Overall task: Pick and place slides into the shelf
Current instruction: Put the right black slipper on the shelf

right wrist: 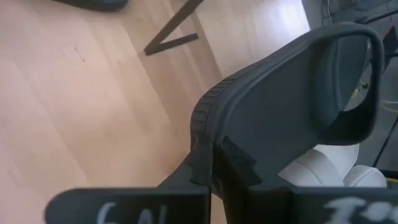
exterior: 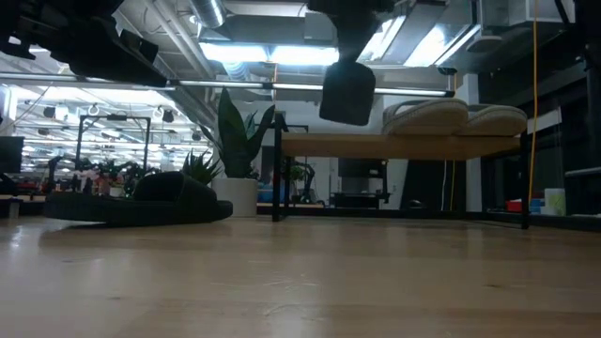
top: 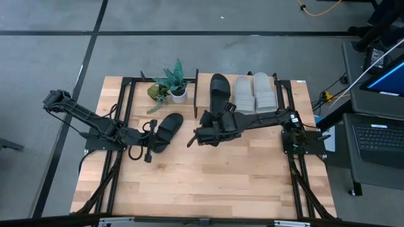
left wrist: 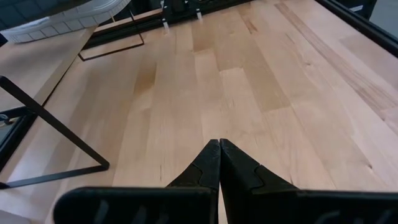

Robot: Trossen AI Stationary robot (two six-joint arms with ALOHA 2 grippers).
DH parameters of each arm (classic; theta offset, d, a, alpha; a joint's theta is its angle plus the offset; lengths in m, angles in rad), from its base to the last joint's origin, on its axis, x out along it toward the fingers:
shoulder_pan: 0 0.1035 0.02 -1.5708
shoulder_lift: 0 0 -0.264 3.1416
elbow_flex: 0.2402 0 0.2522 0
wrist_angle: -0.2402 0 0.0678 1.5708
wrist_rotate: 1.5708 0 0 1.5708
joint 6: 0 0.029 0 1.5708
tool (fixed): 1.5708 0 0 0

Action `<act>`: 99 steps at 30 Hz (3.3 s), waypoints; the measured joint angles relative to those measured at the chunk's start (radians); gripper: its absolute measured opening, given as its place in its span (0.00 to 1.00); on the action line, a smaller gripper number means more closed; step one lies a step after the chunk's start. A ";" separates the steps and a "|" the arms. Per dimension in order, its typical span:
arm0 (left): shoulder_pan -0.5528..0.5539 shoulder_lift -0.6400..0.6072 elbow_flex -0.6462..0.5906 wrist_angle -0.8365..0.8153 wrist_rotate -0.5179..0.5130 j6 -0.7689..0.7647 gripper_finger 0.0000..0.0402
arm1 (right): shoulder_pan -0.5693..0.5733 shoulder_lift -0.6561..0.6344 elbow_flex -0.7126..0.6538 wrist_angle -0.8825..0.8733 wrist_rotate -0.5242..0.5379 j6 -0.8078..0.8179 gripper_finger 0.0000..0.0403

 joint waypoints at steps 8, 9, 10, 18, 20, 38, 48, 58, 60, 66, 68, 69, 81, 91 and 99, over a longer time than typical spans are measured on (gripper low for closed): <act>0.000 0.000 0.000 -0.001 0.000 0.000 0.00 | -0.034 0.006 -0.002 0.001 -0.023 0.013 0.03; 0.000 0.000 0.000 -0.001 0.000 0.000 0.00 | -0.040 0.006 -0.002 0.001 -0.033 0.011 0.03; 0.000 0.000 0.000 -0.001 0.000 -0.001 0.00 | -0.043 0.005 -0.006 0.003 -0.040 0.006 0.03; 0.000 0.000 0.000 0.001 0.000 -0.005 0.00 | -0.070 0.006 -0.136 0.002 -0.047 -0.008 0.03; 0.000 0.000 0.000 0.001 0.000 -0.006 0.00 | -0.074 0.006 -0.154 0.004 -0.045 -0.002 0.03; 0.000 0.000 0.000 0.001 0.000 -0.006 0.00 | -0.078 0.006 -0.161 0.009 -0.044 -0.021 0.03; 0.000 0.000 0.000 0.001 0.001 -0.006 0.00 | -0.079 0.006 -0.161 0.010 -0.017 -0.018 0.03; 0.000 0.000 0.000 0.001 0.001 -0.006 0.00 | -0.107 0.006 -0.161 0.010 -0.013 -0.037 0.03; 0.000 0.000 0.000 0.001 0.001 -0.006 0.00 | -0.113 0.006 -0.161 0.011 -0.013 -0.045 0.03; 0.000 0.000 0.000 0.000 0.001 -0.006 0.00 | -0.127 0.006 -0.161 0.011 -0.013 -0.051 0.03; 0.000 0.000 0.000 0.000 0.001 -0.006 0.00 | -0.129 0.006 -0.161 0.011 -0.013 -0.052 0.03; 0.000 0.000 0.000 0.000 0.001 -0.006 0.00 | -0.131 0.006 -0.161 0.011 -0.013 -0.052 0.03; 0.000 0.000 0.000 -0.008 0.001 -0.006 0.00 | -0.167 0.005 -0.161 0.011 -0.020 -0.110 0.03; 0.000 0.000 0.000 -0.008 0.001 -0.006 0.00 | -0.189 0.005 -0.161 0.011 -0.020 -0.130 0.03; 0.000 0.000 0.000 -0.017 0.001 -0.005 0.00 | -0.196 0.005 -0.161 0.012 -0.046 -0.154 0.06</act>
